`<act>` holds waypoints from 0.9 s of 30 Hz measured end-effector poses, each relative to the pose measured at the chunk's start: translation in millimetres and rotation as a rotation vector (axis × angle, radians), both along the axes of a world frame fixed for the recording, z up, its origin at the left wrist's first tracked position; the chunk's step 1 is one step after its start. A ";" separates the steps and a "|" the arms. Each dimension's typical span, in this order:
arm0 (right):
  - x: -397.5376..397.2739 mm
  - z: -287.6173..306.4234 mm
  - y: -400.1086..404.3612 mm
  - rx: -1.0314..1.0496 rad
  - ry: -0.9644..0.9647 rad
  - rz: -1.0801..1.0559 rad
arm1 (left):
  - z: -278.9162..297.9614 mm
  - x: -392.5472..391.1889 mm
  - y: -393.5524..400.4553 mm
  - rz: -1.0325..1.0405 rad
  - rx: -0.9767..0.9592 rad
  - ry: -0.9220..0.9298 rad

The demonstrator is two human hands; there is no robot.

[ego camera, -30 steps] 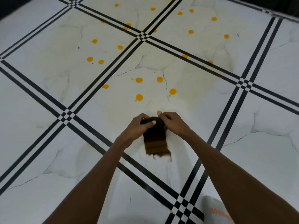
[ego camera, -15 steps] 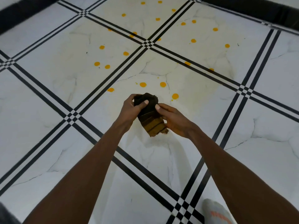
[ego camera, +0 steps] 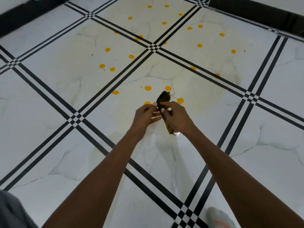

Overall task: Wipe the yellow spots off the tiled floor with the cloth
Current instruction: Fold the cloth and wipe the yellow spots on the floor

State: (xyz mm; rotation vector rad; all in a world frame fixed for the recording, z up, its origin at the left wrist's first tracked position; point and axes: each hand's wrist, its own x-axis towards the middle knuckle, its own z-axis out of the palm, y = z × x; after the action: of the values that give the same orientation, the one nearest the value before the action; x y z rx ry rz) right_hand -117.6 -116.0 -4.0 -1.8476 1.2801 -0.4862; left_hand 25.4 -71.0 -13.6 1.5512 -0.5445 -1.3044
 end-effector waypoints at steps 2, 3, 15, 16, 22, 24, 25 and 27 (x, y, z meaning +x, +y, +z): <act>5.2 -2.1 4.1 -0.005 0.032 0.103 | -4.5 -6.0 0.0 0.000 -0.014 0.019; 4.6 -3.3 3.7 0.014 0.027 0.080 | -7.2 -6.6 1.3 0.016 -0.022 -0.005; -10.8 -16.1 4.7 0.226 -0.153 -0.173 | -12.6 -9.3 7.4 0.045 -0.019 -0.037; -10.5 -16.5 5.6 0.230 -0.148 -0.176 | -12.2 -9.3 7.0 0.041 -0.011 -0.046; -13.0 -7.9 4.6 0.662 -0.502 -0.364 | -10.2 -5.9 0.7 0.169 0.070 0.126; -20.0 -4.8 0.4 0.697 -0.568 -0.426 | -11.4 1.8 -1.4 0.209 0.089 0.142; -25.2 -3.8 -2.7 0.687 -0.578 -0.462 | -12.4 5.9 -2.2 0.219 0.094 0.127; -36.2 -1.1 -9.9 0.648 -0.584 -0.529 | -11.8 11.3 -3.0 0.211 0.089 0.099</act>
State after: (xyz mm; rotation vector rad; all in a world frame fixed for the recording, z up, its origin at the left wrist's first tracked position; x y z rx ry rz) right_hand -153.8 -126.0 -5.0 -0.7429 1.2910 -0.7172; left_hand 36.7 -74.0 -25.4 1.5613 -0.2558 -1.2486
